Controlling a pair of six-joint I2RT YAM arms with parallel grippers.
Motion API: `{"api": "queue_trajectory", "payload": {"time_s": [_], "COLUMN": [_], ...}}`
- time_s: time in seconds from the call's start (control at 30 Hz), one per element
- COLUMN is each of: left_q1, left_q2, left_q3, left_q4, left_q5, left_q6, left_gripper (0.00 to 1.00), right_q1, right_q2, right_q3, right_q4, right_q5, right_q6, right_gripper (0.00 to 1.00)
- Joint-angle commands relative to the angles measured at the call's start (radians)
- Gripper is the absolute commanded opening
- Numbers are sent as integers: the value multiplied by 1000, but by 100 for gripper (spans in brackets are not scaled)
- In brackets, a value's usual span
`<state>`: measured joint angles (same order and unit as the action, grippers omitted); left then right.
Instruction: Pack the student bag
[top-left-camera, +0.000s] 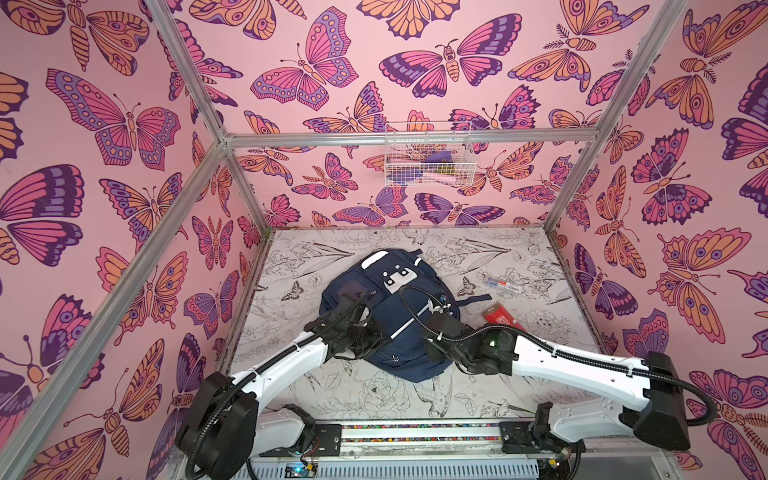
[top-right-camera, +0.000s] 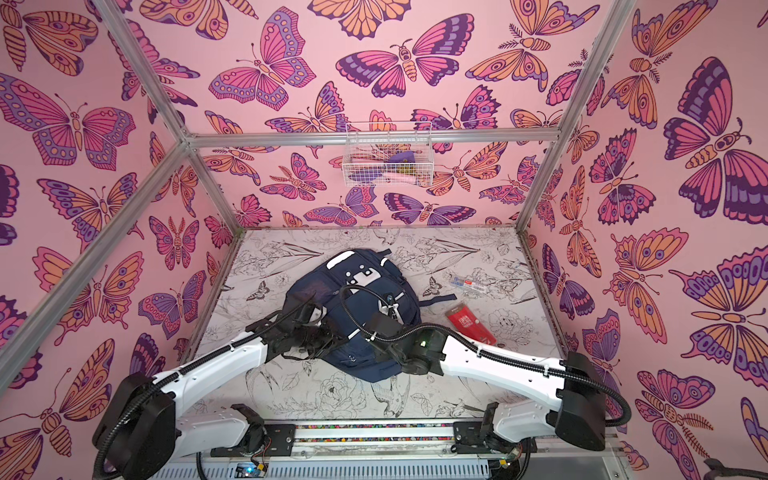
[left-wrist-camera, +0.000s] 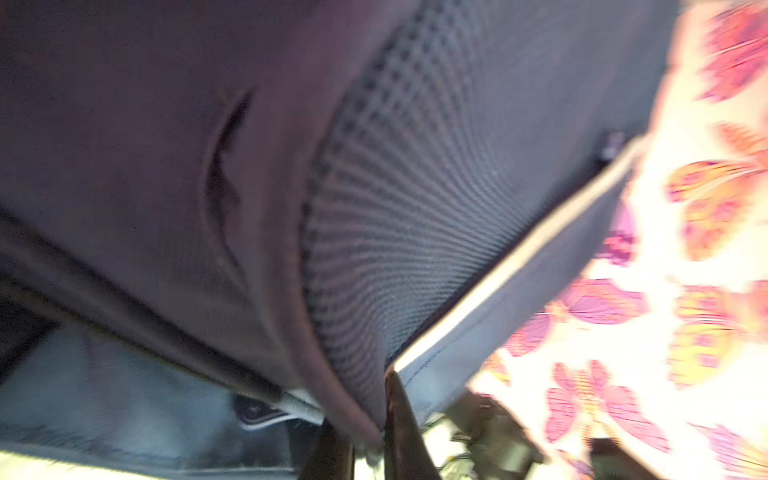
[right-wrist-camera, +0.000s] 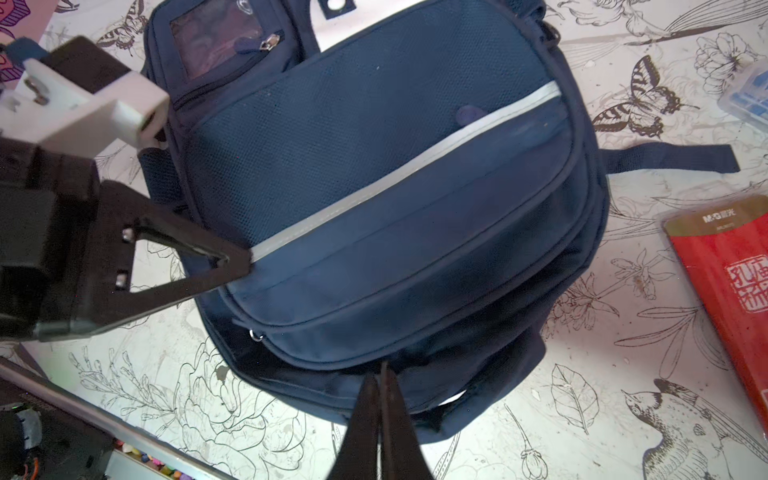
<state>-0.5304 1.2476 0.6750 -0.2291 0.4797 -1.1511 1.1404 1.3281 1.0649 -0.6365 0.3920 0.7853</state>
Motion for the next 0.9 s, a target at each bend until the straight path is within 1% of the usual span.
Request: {"api": "queue_trajectory", "payload": {"time_s": [0.0, 0.07, 0.13, 0.2, 0.3, 0.33, 0.4, 0.43, 0.47, 0.5, 0.53, 0.63, 0.77, 0.87], "left_q1": [17, 18, 18, 18, 18, 17, 18, 17, 17, 17, 17, 18, 17, 17], "left_q2": [-25, -41, -49, -53, -57, -56, -49, -43, -39, -35, -31, -27, -27, -24], "left_q3": [-35, -54, -63, -55, -50, -51, -56, -57, -58, -58, -58, -57, -58, -60], "left_q4": [291, 387, 475, 501, 523, 528, 545, 560, 570, 575, 582, 594, 594, 593], "left_q5": [47, 46, 46, 46, 46, 46, 46, 29, 22, 24, 26, 29, 34, 37], "left_q6": [-170, -170, -170, -170, -170, -170, -170, -339, -392, -397, -399, -402, -401, -401], "left_gripper": [0, 0, 0, 0, 0, 0, 0, 0, 0, 0, 0, 0, 0, 0], "right_q1": [29, 47, 63, 79, 91, 92, 93, 94, 94, 94, 94, 92, 88, 88], "right_q2": [24, 46, 72, 94, 139, 157, 192, 210, 230, 237, 279, 338, 379, 375], "right_q3": [36, 46, 55, 59, 62, 73, 98, 112, 121, 129, 142, 200, 224, 206], "right_q4": [15, 18, 35, 60, 111, 112, 90, 73, 65, 61, 40, -34, -16, -5], "right_q5": [-10, -10, -14, -21, -44, -48, -29, -7, 9, 26, 59, 133, 144, 164], "right_q6": [4, 12, 24, 39, 70, 80, 88, 92, 97, 98, 111, 148, 138, 150], "right_gripper": [12, 17, 25, 33, 38, 44, 50, 50, 48, 45, 43, 44, 44, 44]}}
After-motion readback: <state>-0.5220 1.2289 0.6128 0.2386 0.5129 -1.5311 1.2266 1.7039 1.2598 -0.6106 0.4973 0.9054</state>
